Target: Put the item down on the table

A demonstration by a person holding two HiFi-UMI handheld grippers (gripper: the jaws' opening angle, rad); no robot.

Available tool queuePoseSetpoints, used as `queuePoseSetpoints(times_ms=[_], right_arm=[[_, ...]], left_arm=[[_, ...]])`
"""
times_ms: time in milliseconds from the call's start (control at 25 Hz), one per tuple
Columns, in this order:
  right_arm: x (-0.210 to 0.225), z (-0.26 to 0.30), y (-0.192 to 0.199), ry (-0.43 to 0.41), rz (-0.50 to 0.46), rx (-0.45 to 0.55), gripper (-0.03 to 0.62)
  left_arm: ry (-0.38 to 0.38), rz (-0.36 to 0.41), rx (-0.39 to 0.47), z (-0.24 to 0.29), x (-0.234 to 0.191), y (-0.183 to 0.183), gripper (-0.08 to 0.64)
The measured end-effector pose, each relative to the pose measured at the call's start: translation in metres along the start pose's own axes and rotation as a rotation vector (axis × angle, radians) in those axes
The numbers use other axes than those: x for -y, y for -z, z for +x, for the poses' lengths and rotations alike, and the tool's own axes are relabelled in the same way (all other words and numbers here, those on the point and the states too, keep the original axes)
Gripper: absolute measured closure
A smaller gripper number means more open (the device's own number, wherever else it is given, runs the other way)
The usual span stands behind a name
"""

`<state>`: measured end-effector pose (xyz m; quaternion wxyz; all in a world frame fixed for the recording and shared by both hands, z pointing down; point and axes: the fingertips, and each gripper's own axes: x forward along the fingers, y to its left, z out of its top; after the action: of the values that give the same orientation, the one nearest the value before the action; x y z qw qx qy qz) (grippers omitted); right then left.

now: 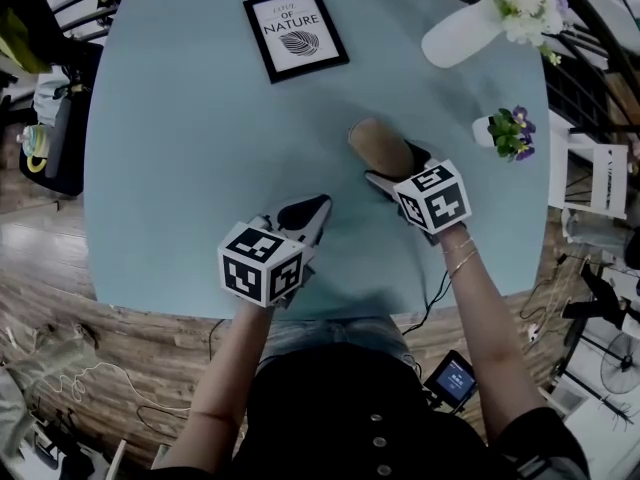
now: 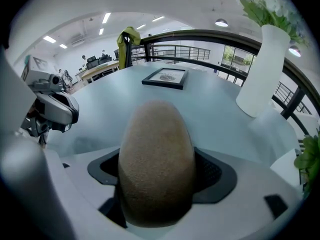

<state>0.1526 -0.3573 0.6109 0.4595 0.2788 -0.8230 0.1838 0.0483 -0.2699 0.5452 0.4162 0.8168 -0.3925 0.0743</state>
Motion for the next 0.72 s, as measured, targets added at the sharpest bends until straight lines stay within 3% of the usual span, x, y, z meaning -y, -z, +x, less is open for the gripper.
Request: queuePoseSetpoints(times_ms=[440, 720], right_arm=[[-0.001, -0.001, 0.0, 0.014, 0.036, 0.027, 0.19], [0.0, -0.022, -0.014, 0.042, 0.101, 0.141, 0.187]], left_arm=[[0.029, 0.019, -0.013, 0.004, 0.011, -0.003, 0.543], [0.001, 0.042, 0.041, -0.007, 0.015, -0.019, 0.543]])
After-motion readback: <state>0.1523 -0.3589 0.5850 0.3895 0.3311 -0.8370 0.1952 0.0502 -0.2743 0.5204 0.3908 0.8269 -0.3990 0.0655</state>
